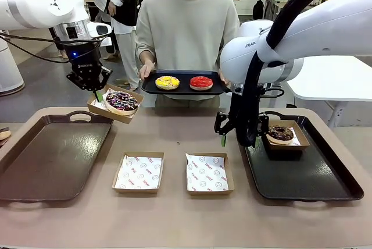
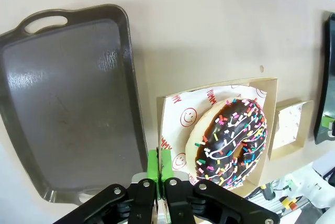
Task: Individually package the donuts and arrange them on the tray.
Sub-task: Place the picked Paper togo box on the Handle tray while simultaneously picking up another Paper togo box from the table with the other hand.
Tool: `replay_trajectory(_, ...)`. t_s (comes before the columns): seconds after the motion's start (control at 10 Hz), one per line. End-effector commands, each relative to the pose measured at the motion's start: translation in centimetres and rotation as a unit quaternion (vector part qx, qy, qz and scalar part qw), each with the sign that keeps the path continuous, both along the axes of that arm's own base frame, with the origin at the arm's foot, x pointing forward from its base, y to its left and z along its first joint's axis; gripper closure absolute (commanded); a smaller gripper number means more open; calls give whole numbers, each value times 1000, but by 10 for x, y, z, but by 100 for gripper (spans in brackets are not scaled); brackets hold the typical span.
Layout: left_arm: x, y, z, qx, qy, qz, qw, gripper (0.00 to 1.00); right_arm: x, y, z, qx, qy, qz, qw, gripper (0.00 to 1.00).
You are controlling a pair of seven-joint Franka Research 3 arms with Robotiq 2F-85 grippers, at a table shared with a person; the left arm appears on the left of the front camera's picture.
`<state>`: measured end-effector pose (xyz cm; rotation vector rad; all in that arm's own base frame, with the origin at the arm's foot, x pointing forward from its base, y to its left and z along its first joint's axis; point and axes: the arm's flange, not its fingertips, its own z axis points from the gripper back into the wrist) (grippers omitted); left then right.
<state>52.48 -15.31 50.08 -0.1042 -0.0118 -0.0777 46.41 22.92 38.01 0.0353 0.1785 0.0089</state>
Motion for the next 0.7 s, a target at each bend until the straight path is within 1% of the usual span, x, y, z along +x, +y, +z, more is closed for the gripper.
replay_trajectory(0.0,4,12,-1,-12,16,-7,1000,98,-2,8,-4,-7,-1,3,1000,0)
replay_trajectory(0.2,6,46,-16,-21,23,3,1000,98,-5,24,-15,-11,1,5,1000,0)
replay_trajectory(0.3,8,63,-27,-18,21,7,1000,98,-8,30,-23,-10,9,9,1000,0)
replay_trajectory(0.5,12,109,-55,-20,23,11,999,98,-14,39,-39,-15,15,16,1000,0)
replay_trajectory(0.6,15,134,-73,-20,17,20,999,98,-17,41,-48,-12,14,18,1000,0)
